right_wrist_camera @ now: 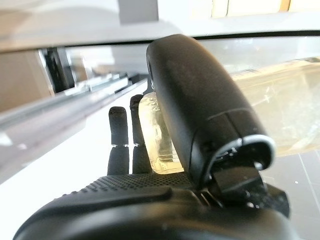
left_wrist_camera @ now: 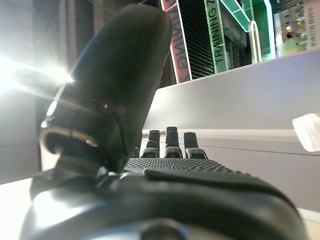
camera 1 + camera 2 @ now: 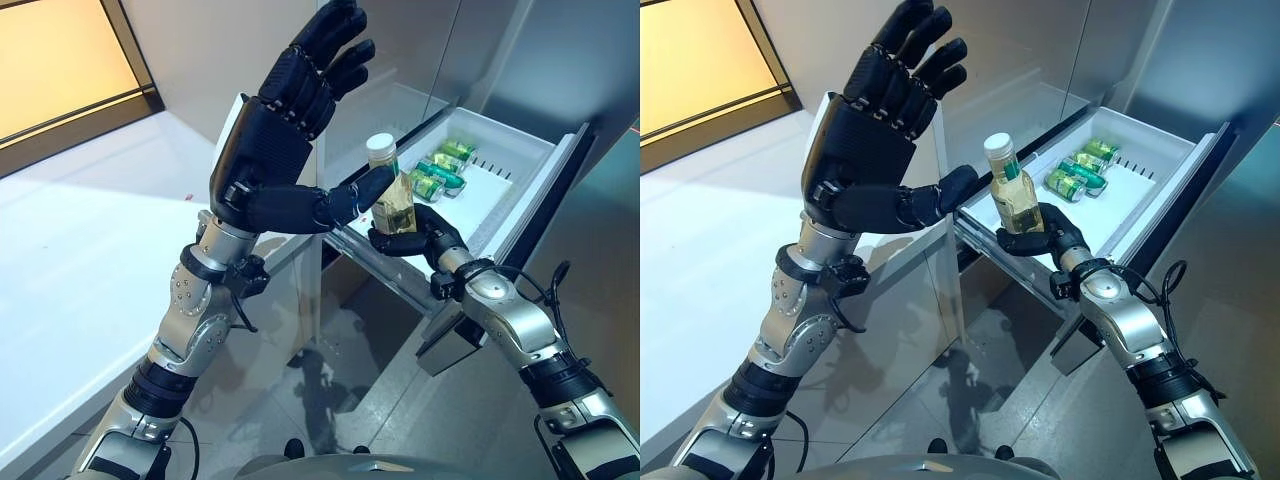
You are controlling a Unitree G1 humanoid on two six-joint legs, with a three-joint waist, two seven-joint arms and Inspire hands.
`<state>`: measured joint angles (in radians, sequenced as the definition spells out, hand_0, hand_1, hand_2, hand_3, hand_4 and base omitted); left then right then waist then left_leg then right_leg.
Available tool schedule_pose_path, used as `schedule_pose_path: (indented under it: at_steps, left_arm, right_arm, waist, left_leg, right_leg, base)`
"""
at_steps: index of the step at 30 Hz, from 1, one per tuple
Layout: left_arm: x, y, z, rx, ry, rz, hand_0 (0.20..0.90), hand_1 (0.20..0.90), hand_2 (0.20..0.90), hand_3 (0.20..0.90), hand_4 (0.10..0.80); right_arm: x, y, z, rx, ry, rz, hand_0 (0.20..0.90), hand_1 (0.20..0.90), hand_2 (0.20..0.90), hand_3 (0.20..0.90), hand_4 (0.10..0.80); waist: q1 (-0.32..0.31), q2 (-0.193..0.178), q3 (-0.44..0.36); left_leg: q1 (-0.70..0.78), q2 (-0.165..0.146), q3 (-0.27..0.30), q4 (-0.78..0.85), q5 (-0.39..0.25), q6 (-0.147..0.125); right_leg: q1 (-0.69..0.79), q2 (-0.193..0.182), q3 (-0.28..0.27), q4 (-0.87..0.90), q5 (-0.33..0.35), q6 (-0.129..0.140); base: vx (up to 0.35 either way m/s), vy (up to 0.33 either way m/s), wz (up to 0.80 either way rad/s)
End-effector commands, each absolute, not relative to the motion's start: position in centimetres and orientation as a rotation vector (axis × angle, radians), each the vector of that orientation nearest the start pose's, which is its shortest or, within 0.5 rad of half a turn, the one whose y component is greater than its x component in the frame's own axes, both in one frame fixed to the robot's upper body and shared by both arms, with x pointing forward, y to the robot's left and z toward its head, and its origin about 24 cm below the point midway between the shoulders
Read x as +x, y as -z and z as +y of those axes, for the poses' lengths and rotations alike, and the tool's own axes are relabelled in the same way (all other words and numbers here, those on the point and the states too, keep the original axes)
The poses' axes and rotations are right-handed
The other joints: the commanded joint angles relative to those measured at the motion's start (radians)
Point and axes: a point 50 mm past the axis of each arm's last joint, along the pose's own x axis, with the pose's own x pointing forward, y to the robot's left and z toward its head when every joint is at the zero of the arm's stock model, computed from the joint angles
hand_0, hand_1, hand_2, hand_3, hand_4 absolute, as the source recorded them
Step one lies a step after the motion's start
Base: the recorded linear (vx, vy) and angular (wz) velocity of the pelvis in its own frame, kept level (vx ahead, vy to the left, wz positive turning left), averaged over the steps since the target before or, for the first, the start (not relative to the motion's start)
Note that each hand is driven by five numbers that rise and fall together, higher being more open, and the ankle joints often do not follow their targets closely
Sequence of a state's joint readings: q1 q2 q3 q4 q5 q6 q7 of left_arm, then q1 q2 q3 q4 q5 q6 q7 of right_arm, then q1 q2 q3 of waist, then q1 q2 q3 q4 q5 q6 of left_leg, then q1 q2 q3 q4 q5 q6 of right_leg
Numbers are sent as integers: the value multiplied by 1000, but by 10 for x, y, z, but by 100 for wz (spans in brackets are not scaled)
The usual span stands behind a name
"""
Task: Put drinks into fridge and close the fridge
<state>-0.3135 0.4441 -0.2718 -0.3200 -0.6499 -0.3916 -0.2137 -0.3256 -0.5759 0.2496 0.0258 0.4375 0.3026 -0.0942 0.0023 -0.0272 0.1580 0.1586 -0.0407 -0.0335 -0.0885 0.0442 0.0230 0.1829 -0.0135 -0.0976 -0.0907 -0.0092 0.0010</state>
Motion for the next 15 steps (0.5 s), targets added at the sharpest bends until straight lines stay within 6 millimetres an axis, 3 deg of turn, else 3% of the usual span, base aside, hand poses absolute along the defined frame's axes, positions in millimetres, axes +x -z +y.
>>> schedule_pose_path:
  at_steps: [1,8,15]
  left_arm:
    - [253,-206,127,-290,724,-783,900,900,900,900,800]
    - [251,-137,117,-469,895,-326,900,900,900,900,800]
    - [222,-68,124,-655,871,47,900,900,900,900,800]
  right_arm:
    - [327,-237,-204,-174,18,-501,300,300,300,200,100]
    - [337,-252,-259,-405,292,-476,300,300,300,200,100]
    - [342,-234,-325,-564,463,-237,300,300,300,200,100]
  waist:
    - [24,-7,-90]
    - [69,0,-80]
    - [118,7,-52]
  left_leg:
    - [14,-11,24,8,-85,10]
    - [9,-11,5,8,-82,4]
    - [0,-9,-6,8,-76,-5]
  right_leg:
    - [-21,7,-30,53,-24,27]
    - [-15,3,-59,52,-27,24]
    - [-9,-5,-100,48,-32,26]
  base:
    - [41,9,8]
    - [56,22,12]
    - [36,13,17]
